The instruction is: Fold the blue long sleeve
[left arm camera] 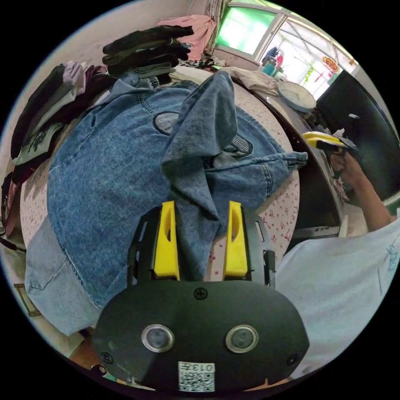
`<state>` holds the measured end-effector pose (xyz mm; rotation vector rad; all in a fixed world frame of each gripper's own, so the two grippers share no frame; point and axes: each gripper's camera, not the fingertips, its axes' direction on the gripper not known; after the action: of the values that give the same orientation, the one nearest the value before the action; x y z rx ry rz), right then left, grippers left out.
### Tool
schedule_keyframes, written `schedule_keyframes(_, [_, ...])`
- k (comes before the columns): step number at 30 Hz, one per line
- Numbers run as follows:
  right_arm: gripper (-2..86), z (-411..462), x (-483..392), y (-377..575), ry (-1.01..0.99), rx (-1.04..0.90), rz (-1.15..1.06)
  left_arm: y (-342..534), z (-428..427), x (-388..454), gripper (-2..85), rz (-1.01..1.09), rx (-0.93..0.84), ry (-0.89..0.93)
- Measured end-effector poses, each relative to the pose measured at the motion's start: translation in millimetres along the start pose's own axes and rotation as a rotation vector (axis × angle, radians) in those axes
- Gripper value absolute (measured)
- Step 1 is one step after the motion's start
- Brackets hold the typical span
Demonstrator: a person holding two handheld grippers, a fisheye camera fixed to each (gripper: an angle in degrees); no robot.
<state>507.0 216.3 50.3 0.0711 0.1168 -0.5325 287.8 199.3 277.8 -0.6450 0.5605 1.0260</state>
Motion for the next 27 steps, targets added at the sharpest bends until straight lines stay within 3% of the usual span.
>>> schedule_keyframes(4, [12.9,24,-4,11,-0.013,-0.117,-0.104,-11,-5,-33,2.9,-0.03,-0.026,0.034])
schedule_keyframes(11, [4.5,58,9,0,0.084,-0.234,-0.208,-9,-64,-76,1.0,0.006,0.045,0.094])
schedule_keyframes(14, [2.1,48,9,-23,0.178,-0.15,-0.25,-18,-89,-87,0.9,0.072,0.046,0.092])
schedule_keyframes(18, [2.3,47,14,-56,0.144,-0.09,-0.276,-29,-87,-111,0.8,0.071,-0.001,0.079])
schedule_keyframes(23, [9.4,46,54,-57,-0.081,-0.02,-0.115,-8,-51,-166,0.8,-0.131,-0.007,0.217])
schedule_keyframes(27, [10.7,58,77,-37,-0.07,-0.087,-0.018,18,-24,-186,0.8,-0.241,0.003,0.295])
